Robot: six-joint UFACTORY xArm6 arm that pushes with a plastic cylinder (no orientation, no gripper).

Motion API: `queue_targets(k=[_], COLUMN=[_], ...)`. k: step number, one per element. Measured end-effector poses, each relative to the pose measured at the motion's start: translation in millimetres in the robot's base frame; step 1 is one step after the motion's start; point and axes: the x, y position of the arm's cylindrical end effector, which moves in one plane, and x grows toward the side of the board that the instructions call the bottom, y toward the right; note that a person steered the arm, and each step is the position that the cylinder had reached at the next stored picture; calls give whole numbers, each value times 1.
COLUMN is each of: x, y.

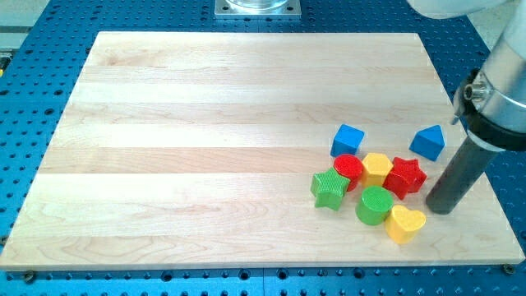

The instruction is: Separate the red star from the yellow hexagon

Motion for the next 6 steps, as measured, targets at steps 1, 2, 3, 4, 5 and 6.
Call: queue_targets(k=[1,2,3,4,5,6], x=[-28,-51,-71,-91,-121,-141], y=[-48,-94,-127,-153,-160,-159])
